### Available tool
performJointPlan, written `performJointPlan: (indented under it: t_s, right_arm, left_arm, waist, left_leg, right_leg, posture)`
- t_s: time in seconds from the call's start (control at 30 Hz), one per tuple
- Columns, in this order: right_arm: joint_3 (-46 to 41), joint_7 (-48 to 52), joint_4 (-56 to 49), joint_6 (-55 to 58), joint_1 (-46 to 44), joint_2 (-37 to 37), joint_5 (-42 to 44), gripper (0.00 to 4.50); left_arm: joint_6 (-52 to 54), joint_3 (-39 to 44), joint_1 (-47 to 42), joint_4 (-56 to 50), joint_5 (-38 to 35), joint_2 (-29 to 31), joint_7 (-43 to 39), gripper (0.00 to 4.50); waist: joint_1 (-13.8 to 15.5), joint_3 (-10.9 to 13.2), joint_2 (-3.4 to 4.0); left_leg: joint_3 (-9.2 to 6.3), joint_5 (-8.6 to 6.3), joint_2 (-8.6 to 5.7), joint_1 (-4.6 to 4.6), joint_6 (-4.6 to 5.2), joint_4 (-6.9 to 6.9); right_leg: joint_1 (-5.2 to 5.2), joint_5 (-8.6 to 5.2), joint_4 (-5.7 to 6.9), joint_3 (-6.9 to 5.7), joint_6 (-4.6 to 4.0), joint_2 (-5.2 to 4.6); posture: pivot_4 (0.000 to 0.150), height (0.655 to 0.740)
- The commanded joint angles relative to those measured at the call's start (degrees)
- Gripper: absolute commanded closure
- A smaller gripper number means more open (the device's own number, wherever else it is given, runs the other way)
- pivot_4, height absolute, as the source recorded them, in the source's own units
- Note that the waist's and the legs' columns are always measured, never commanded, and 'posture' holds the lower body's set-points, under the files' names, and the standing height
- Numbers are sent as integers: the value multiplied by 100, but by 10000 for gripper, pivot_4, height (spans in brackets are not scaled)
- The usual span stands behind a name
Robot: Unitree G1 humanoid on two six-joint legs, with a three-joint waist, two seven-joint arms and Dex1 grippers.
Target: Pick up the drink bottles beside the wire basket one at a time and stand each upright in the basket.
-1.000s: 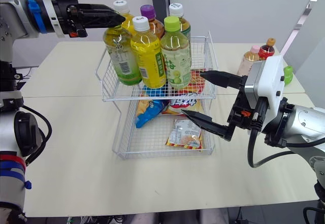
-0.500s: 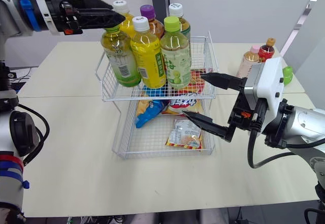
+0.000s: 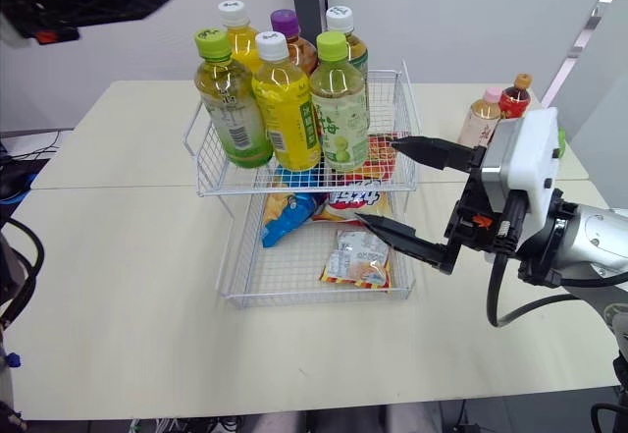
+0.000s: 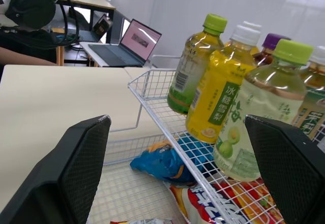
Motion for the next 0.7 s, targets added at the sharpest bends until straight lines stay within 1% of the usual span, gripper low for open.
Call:
performJointPlan:
  t_s: [0.03, 0.1, 0.2, 0.27, 0.33, 0.4, 0.47, 0.6, 0.7]
  right_arm:
    - [-428, 233, 189, -237, -39, -192, -194, 0]
    - [-521, 690, 943, -433, -320, -464, -558, 0]
    - [-489, 1135, 1641, -721, -550, -668, -997, 0]
    - [-450, 1401, 2251, -1034, -663, -731, -1430, 0]
    - [-418, 1595, 2700, -1278, -709, -713, -1753, 0]
    - [-375, 1782, 3138, -1629, -649, -683, -2163, 0]
    - [-390, 1884, 3513, -1811, -619, -624, -2403, 0]
    - [-552, 2116, 4224, -2026, -324, -515, -2658, 0]
    - [-594, 2126, 4479, -2295, -85, -401, -2904, 0]
  left_arm:
    - [-416, 518, 132, 117, 14, 316, 215, 378]
    - [-983, 911, 659, 210, 215, 471, 602, 378]
    - [-1856, 1258, 1419, 191, 511, 564, 1088, 378]
    - [-2714, 1682, 2372, 166, 814, 591, 1505, 378]
    - [-3226, 2011, 3051, 65, 923, 540, 1790, 378]
    - [-3331, 2412, 3647, -127, 806, 363, 2046, 378]
    - [-3591, 2647, 4313, -342, 810, 220, 2157, 378]
    - [-3851, 3110, 5828, -1094, 764, -494, 2541, 378]
    - [-3805, 3172, 6462, -1599, 771, -929, 2925, 378]
  waist:
    - [1, -1, 1]
    - [0, -6, 11]
    - [-1, -8, 12]
    - [6, -9, 11]
    - [11, -9, 11]
    - [14, -9, 10]
    - [19, -9, 10]
    - [33, -13, 18]
    - [38, -13, 18]
  left_leg:
    - [1, 0, 0, 0, 0, 0]
    - [2, 0, 0, 5, 0, 1]
    - [20, 0, 0, 15, 1, 1]
    - [21, 0, 4, 14, 1, 1]
    - [26, 0, 4, 14, 0, -5]
    - [27, 0, 5, 9, 0, -5]
    - [28, 0, 3, 7, 0, -2]
    - [23, -1, 2, 13, 1, -5]
    - [19, -1, 6, 14, 1, 0]
  right_leg:
    - [0, 0, 0, 0, 0, 0]
    - [3, 0, 1, 3, 0, -1]
    - [6, 1, 3, 9, 0, -4]
    - [7, 2, 2, 5, -1, -2]
    - [2, 2, 2, 13, -2, -5]
    - [-2, 3, -1, 12, -3, -6]
    - [-2, 3, -1, 13, -3, -8]
    - [1, 5, -2, 23, -3, -17]
    - [1, 11, -1, 23, -7, -27]
  posture:
    - [1500, 7400]
    - [1500, 7400]
    - [1500, 7400]
    - [1500, 7400]
    - [1500, 7400]
    - [1500, 7400]
    - [1500, 7400]
    - [1500, 7400]
    - [1500, 7400]
